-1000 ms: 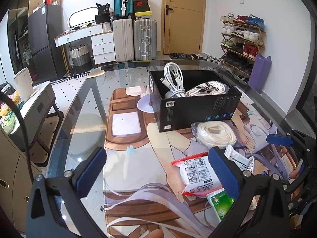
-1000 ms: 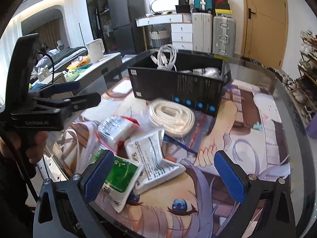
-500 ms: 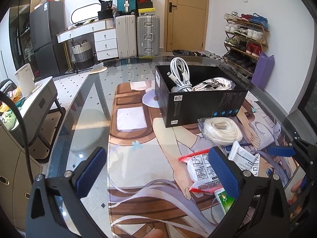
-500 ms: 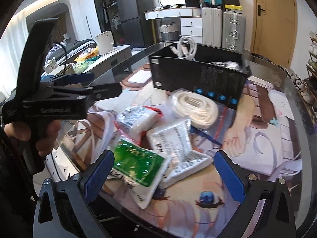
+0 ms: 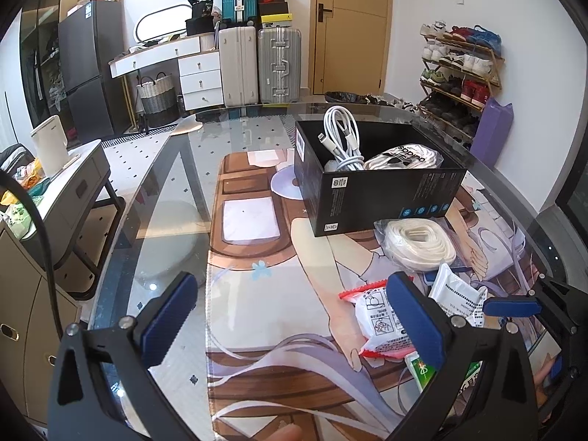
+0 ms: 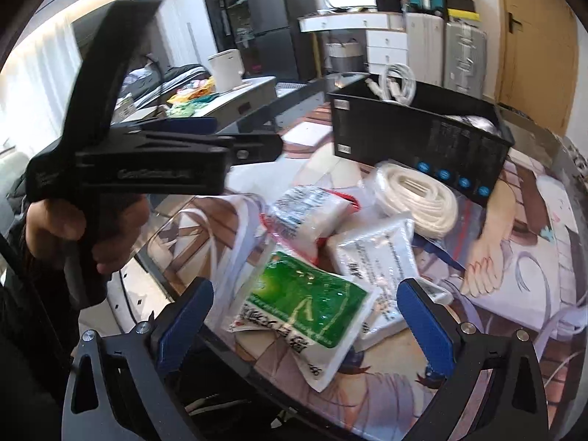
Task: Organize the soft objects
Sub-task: 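Close the right gripper on the green packet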
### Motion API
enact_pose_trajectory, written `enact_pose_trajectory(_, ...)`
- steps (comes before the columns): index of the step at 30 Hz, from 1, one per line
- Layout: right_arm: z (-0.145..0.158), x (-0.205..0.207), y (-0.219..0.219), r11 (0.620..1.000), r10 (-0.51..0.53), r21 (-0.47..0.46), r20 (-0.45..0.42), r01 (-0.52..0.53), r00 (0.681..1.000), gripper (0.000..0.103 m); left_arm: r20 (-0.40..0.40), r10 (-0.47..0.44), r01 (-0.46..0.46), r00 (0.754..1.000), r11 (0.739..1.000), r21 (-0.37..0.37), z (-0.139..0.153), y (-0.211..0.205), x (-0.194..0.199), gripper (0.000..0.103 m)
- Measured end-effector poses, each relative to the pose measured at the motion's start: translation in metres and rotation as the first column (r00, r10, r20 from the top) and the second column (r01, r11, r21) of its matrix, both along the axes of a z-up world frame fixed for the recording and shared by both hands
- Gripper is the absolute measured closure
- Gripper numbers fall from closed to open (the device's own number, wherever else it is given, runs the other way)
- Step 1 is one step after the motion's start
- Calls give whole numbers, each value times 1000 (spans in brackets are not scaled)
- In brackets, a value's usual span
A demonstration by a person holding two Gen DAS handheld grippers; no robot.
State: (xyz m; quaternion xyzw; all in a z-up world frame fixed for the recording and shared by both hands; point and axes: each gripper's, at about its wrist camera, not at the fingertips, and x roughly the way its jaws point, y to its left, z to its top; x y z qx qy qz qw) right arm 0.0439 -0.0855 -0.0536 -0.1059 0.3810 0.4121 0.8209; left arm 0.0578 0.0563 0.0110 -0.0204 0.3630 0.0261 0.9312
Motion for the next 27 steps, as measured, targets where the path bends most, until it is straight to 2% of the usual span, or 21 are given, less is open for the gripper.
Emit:
enact_pose_trajectory(5, -8, -5, 10, 998, 54, -19, -5, -54, 999, 1, -4, 1, -1, 1000, 1000, 1, -1, 1, 2, 0)
enact_pose_trajectory(13, -16, -1, 14, 998, 45, -48, 8, -45, 999, 2, -10, -5, 5, 1000, 1000, 4, -5, 0, 4, 0)
enact_pose_trajectory(21, -20, 6, 10, 997, 10, -76, 48, -7, 999, 19, -18, -7, 7, 1000, 1000, 5, -8, -2, 6, 0)
enact_pose_trajectory(27, -18, 7, 7, 997, 10, -76, 51, -6, 999, 20, -19, -9, 9, 1000, 1000, 6, -8, -3, 6, 0)
